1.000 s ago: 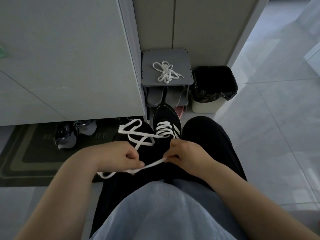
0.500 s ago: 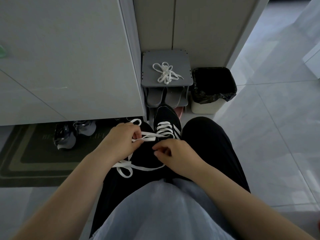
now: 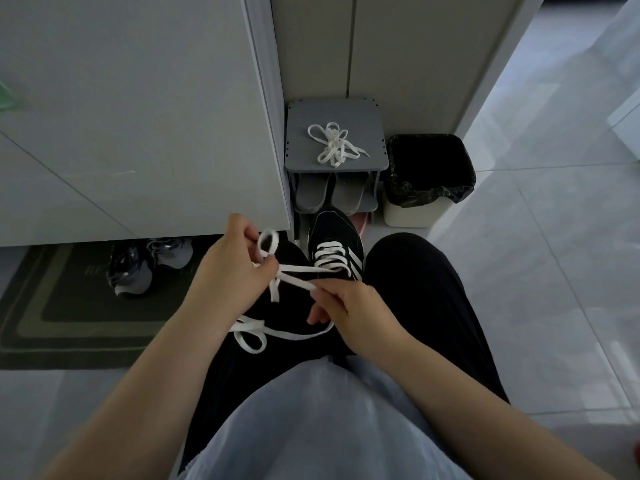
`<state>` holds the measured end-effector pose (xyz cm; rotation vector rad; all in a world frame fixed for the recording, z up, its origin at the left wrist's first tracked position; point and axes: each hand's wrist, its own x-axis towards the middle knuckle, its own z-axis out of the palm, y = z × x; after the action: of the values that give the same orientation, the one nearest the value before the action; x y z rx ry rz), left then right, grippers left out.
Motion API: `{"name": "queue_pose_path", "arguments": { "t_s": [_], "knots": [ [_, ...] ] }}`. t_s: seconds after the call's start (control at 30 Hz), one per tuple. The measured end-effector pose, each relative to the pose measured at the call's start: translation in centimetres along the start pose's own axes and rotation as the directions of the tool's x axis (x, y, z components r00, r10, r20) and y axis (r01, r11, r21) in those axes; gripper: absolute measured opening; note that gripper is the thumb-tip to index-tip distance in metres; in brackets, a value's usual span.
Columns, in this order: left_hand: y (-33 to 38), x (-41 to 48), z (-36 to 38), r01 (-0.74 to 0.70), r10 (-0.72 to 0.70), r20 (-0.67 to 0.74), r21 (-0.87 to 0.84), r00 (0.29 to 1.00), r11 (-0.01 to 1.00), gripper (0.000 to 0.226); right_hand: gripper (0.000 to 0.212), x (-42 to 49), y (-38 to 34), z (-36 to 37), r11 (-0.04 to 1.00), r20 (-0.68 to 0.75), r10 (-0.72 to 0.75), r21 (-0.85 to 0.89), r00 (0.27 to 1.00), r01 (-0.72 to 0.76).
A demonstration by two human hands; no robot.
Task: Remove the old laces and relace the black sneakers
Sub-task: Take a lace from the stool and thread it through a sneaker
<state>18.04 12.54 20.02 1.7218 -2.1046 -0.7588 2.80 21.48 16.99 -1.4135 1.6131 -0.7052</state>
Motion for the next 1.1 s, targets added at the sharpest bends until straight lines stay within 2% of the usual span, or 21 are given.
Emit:
{"name": "queue_pose_path", "arguments": {
  "t_s": [0.03,0.1,0.13,0.17,0.23,0.27,0.33,0.43,0.5,0.57,0.7,0.87,0.97,1.1],
  "knots": [
    [-0.2,-0.2,-0.1,-0.053,0.055,-0.029,0.088,0.998,0.995,0.033,0.025,-0.4,0.3,0.0,0.999,0.048,0.003,-0.048,0.999,-0.001],
    [0.1,-0.8,-0.4,-0.312,0.315,0.002,0.153,0.949,0.938,0.045,0.025,-1.1,0.6,0.1,0.994,0.155,0.005,-0.109,0.988,0.012],
    [0.6,-1.1,-0.3,-0.440,0.431,0.098,0.101,0.897,0.892,0.042,0.027,-1.3,0.6,0.2,0.991,0.184,-0.002,-0.133,0.983,0.027],
    [1.2,-1.5,0.0,-0.491,0.475,0.240,0.007,0.846,0.871,0.037,0.028,-1.4,0.5,0.2,0.988,0.185,-0.015,-0.147,0.983,0.043],
    [2.0,-2.1,0.8,-0.379,0.392,0.525,-0.138,0.755,0.915,0.030,0.024,-1.3,0.4,0.0,0.989,0.104,-0.030,-0.138,0.994,0.045],
    [2.0,-2.1,1.2,-0.311,0.344,0.589,-0.162,0.731,0.937,0.029,0.022,-1.1,0.5,-0.3,0.993,0.039,-0.016,-0.113,0.999,0.020],
    [1.8,-1.8,1.8,-0.274,0.315,0.568,-0.159,0.761,0.949,0.026,0.021,-0.5,0.7,-1.0,0.998,-0.085,0.023,-0.059,0.996,-0.028],
    [0.9,-1.1,2.0,-0.290,0.309,0.443,-0.113,0.841,0.950,0.018,0.025,0.6,1.0,-1.6,0.997,-0.190,0.076,-0.003,0.979,-0.078],
    [0.2,-0.5,2.4,-0.260,0.255,0.337,-0.031,0.906,0.965,0.018,0.024,1.6,1.1,-1.5,0.992,-0.215,0.117,-0.013,0.970,-0.123],
    [-0.4,0.1,3.1,-0.238,0.208,0.268,0.085,0.941,0.967,0.021,0.026,2.8,0.8,-1.0,0.982,-0.182,0.154,-0.079,0.971,-0.171],
    [-1.3,0.5,4.6,-0.292,0.234,0.241,0.244,0.942,0.925,0.023,0.031,4.5,0.5,1.1,0.940,-0.103,0.229,-0.236,0.968,-0.248],
    [-1.4,0.3,5.4,-0.283,0.241,0.183,0.257,0.953,0.924,0.023,0.019,3.6,1.2,2.2,0.968,-0.167,0.231,-0.062,0.959,-0.244],
    [-1.2,0.3,5.8,-0.292,0.237,0.217,0.278,0.947,0.915,0.025,0.020,3.2,1.3,1.9,0.965,-0.143,0.260,0.082,0.955,-0.251],
    [-0.8,0.5,5.9,-0.290,0.222,0.255,0.272,0.941,0.917,0.027,0.016,2.7,1.5,2.1,0.949,-0.190,0.286,0.195,0.939,-0.249]
  ]
}}
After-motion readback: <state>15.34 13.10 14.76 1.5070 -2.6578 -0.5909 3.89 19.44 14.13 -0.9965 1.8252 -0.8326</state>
